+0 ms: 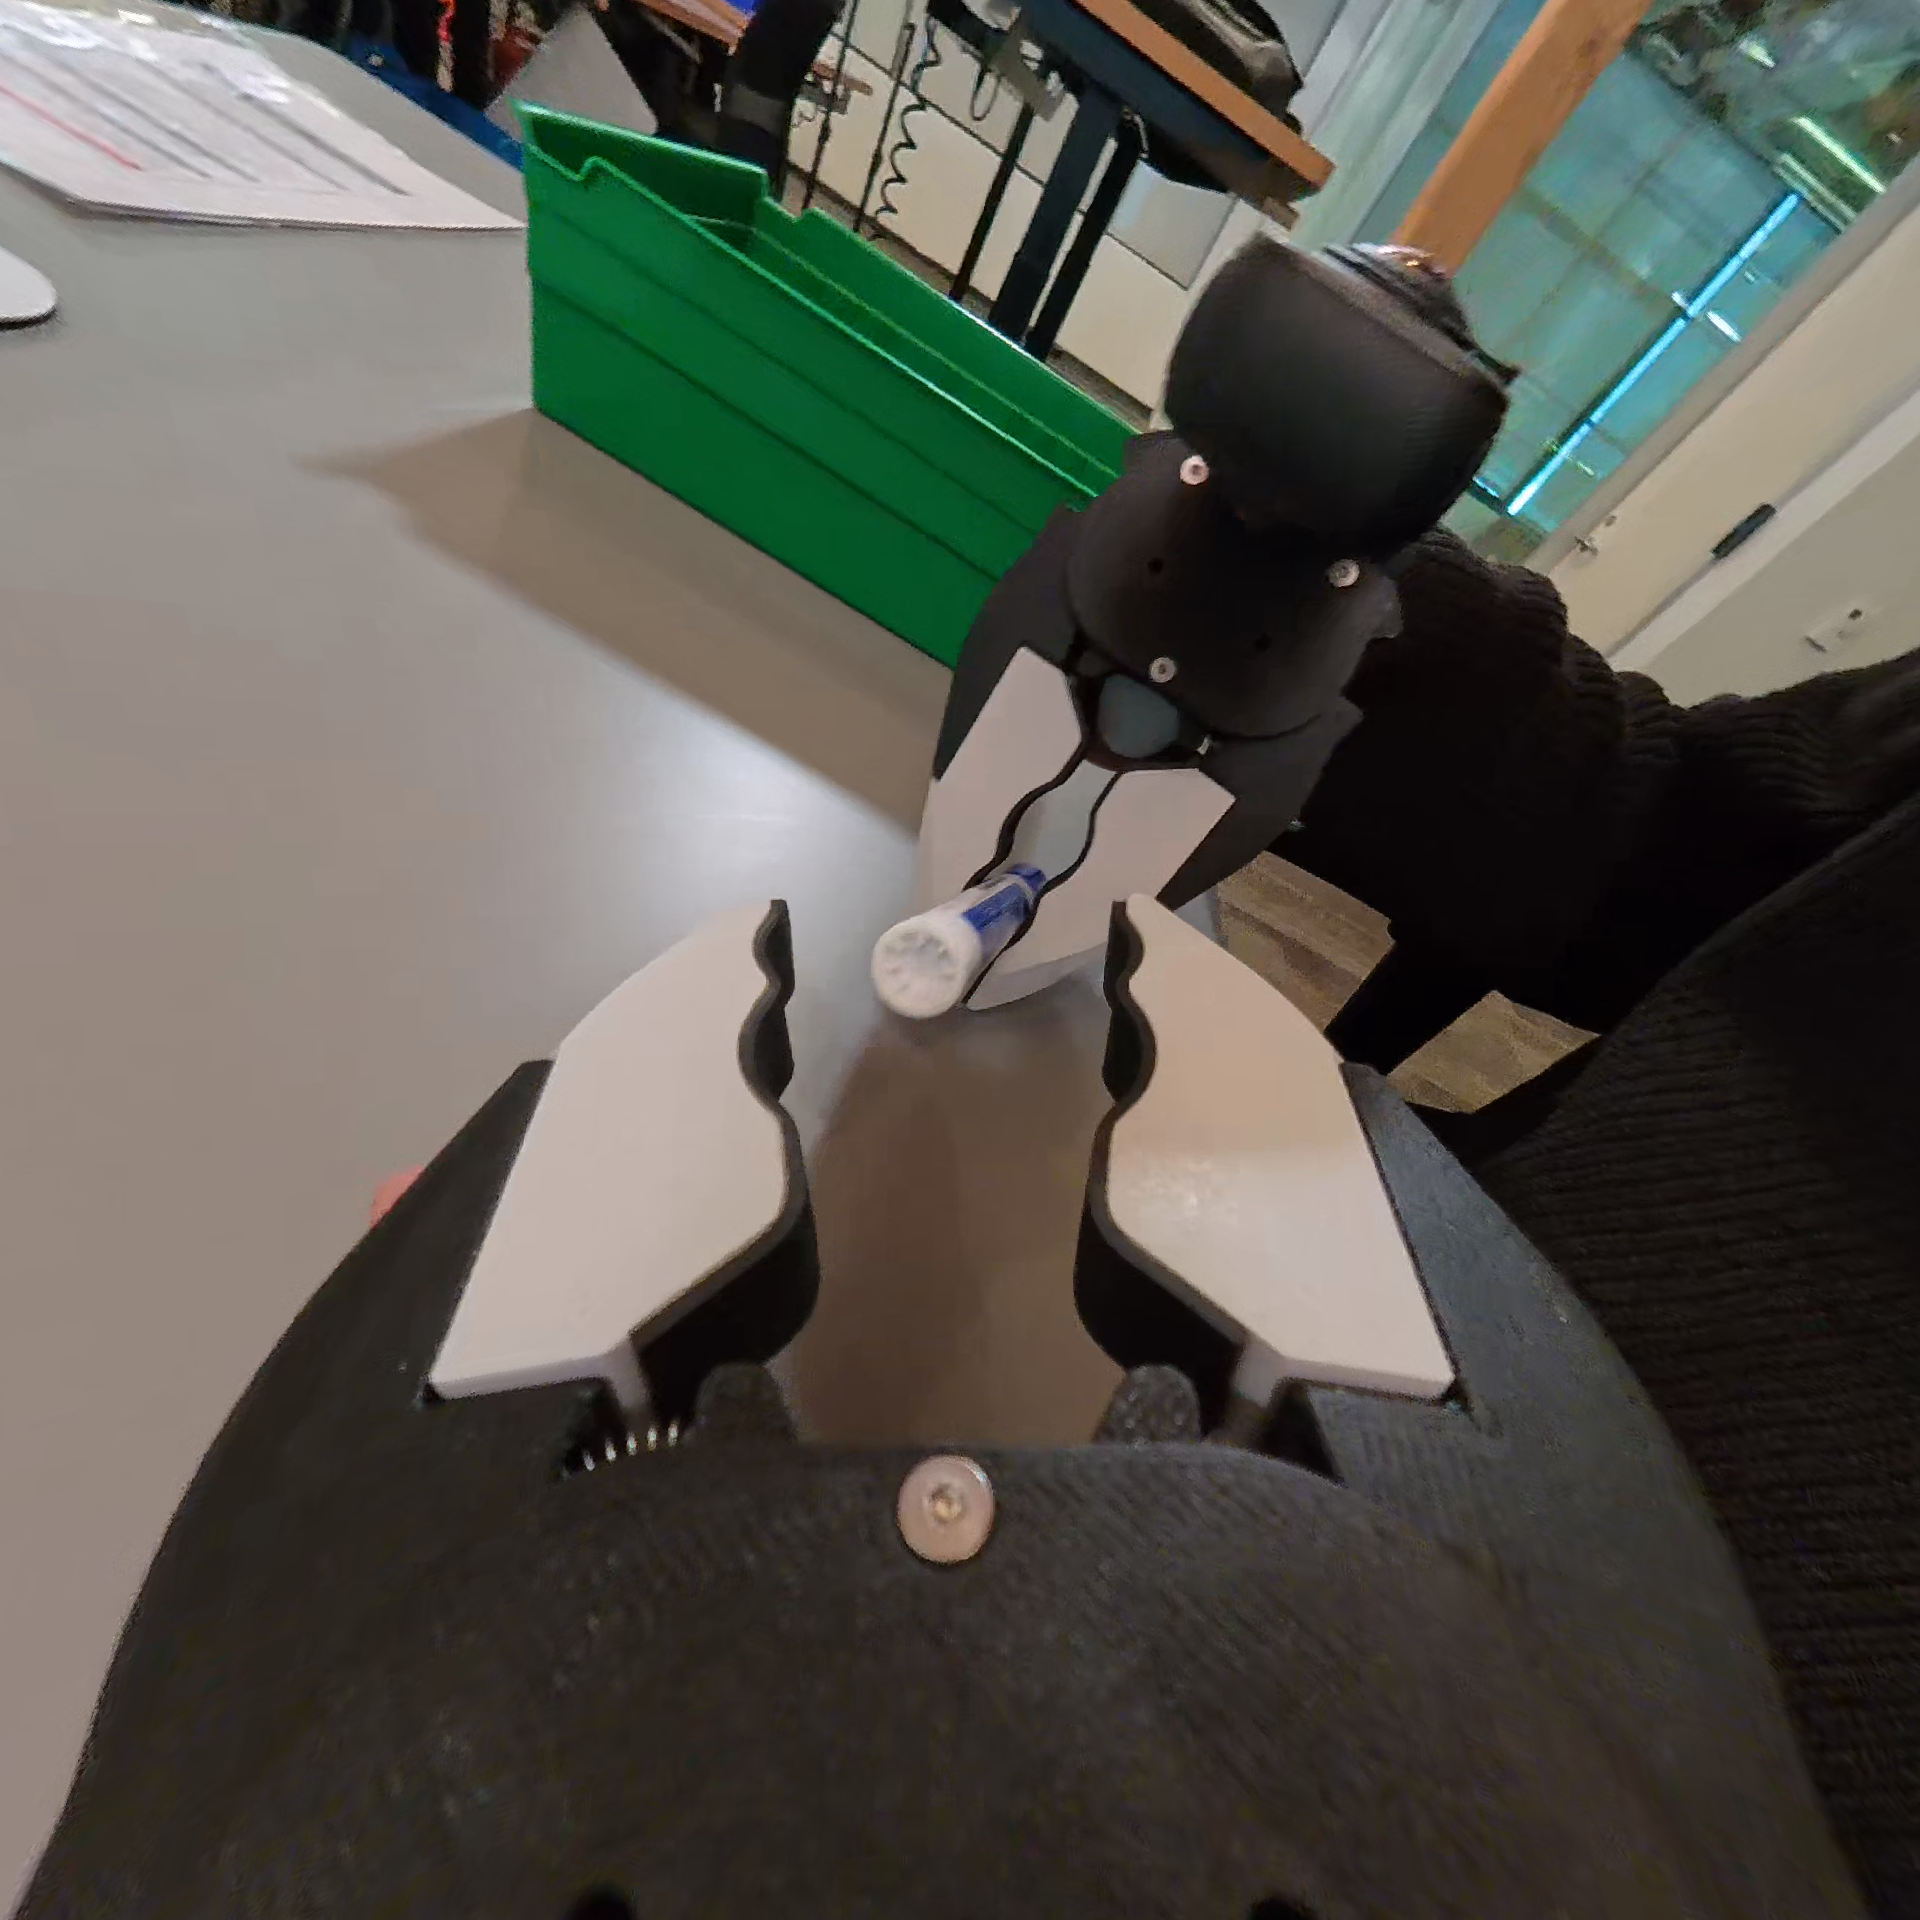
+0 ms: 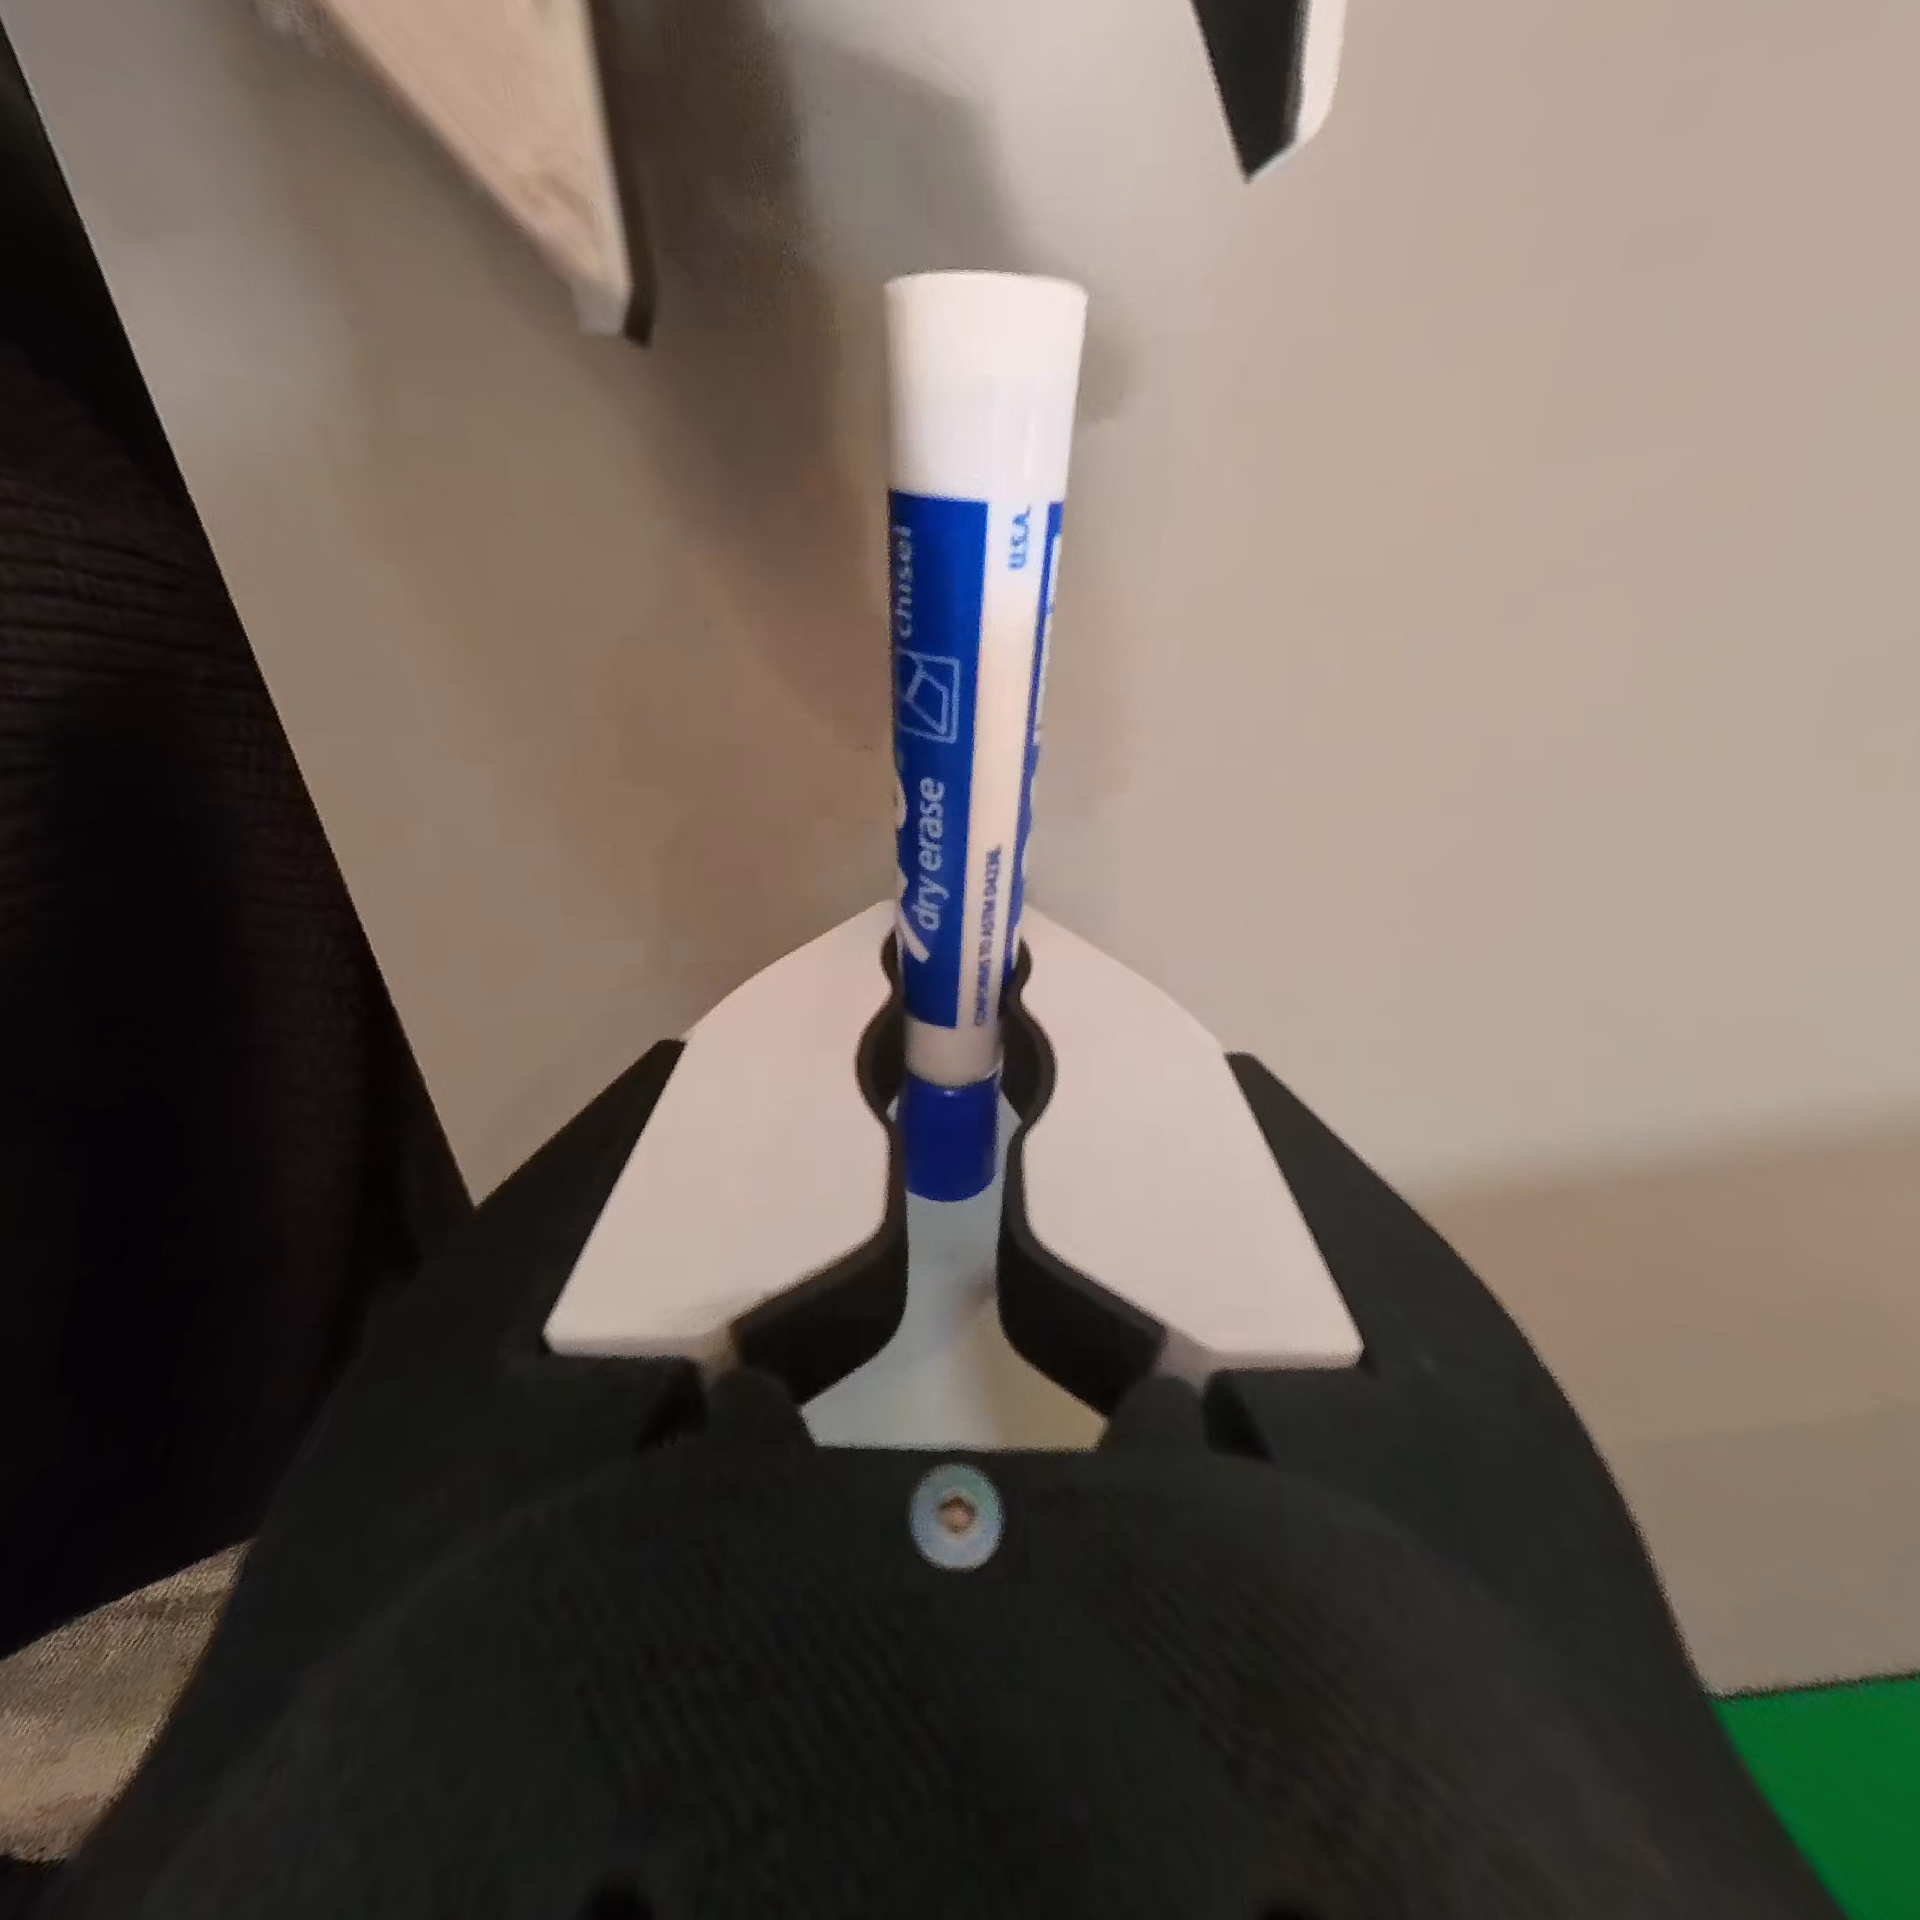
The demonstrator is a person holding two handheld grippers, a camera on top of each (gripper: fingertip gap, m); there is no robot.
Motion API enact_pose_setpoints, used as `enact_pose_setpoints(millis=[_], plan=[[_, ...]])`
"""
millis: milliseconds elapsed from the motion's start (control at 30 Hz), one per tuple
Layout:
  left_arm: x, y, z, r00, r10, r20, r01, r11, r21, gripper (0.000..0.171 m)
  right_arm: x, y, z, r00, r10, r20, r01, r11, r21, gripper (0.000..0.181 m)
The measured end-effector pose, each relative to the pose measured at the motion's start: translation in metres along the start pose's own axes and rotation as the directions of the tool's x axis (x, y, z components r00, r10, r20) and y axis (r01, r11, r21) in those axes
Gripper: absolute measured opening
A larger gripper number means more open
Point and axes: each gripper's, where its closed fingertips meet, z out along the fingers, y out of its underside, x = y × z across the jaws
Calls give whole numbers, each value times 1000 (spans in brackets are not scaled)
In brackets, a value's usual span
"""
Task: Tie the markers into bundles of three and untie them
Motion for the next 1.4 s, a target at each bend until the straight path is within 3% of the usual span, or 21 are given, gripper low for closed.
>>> enact_pose_setpoints(millis=[133,300,867,967,1033,1133,1200,1300,1400], plan=[[1,10,6,996,70,48,-67,995,-69,28,-5,-1,0,1000,-10,17,10,1000,-8,14],[1,15,7,994,91,58,-85,992,-98,24,-6,-4,-4,1000,-10,26,10,1000,11,14],[-1,23,11,998,42,46,-35,989,-143,26,-6,0,-9,999,-2,43,2,1000,6,14],[-3,18,9,998,37,58,-30,993,-116,41,-3,3,-9,1000,1,28,-1,1000,-7,14],[-4,0,3,993,77,92,-75,997,-24,58,-1,6,-9,1000,6,21,-6,1000,-13,14],[-10,-46,-28,957,178,231,-209,971,115,63,2,6,-11,1000,11,14,-11,1000,-8,14],[-22,-82,-69,895,222,388,-299,942,150,68,2,5,-12,1000,12,15,-12,1000,6,14],[-55,-120,-157,727,223,649,-378,920,108,70,1,6,-9,1000,8,18,-8,1000,3,14],[-101,-116,-263,498,80,864,-252,966,56,70,-2,7,-5,1000,-8,17,8,1000,-16,14]])
